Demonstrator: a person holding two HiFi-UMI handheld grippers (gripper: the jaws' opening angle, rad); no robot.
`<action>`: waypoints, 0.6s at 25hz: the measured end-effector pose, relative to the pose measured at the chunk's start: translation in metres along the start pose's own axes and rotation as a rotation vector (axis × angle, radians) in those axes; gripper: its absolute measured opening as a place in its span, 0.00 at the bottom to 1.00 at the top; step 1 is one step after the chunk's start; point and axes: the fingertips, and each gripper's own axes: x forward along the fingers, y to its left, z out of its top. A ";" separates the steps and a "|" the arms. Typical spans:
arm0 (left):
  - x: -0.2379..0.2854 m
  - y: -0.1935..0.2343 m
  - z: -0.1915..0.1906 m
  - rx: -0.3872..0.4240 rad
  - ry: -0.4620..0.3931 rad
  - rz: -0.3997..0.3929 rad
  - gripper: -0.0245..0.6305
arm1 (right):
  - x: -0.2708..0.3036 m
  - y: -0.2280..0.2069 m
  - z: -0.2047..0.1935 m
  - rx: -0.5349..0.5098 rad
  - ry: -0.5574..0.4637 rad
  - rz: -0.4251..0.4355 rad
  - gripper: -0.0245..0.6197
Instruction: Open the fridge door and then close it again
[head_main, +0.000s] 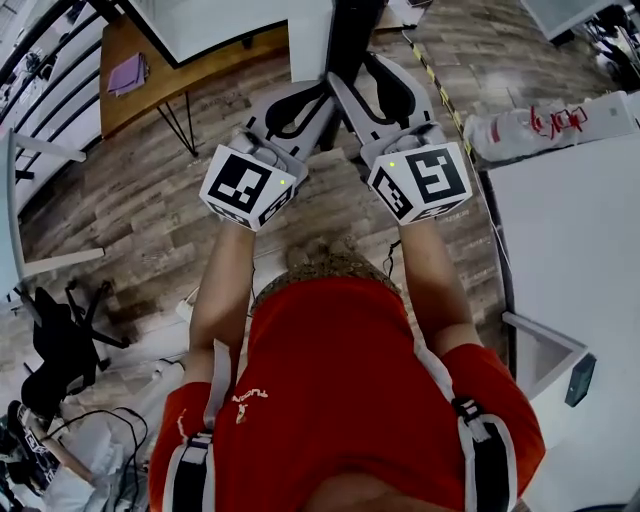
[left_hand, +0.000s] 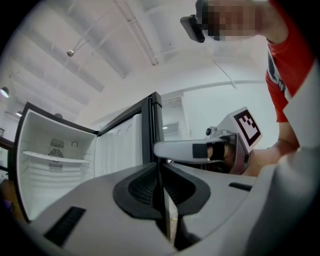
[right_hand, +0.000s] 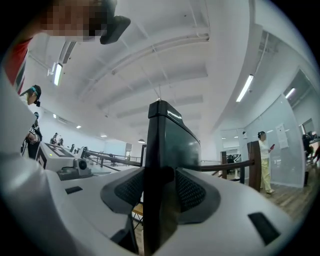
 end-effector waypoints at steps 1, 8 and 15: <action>-0.002 0.000 -0.001 -0.003 0.003 0.008 0.10 | -0.002 -0.003 0.000 0.002 0.000 -0.002 0.34; -0.015 -0.006 -0.005 -0.020 0.005 0.118 0.06 | -0.036 -0.050 -0.005 0.024 -0.019 0.011 0.33; -0.026 -0.037 -0.001 -0.040 -0.012 0.272 0.05 | -0.070 -0.109 -0.019 0.062 0.004 0.058 0.31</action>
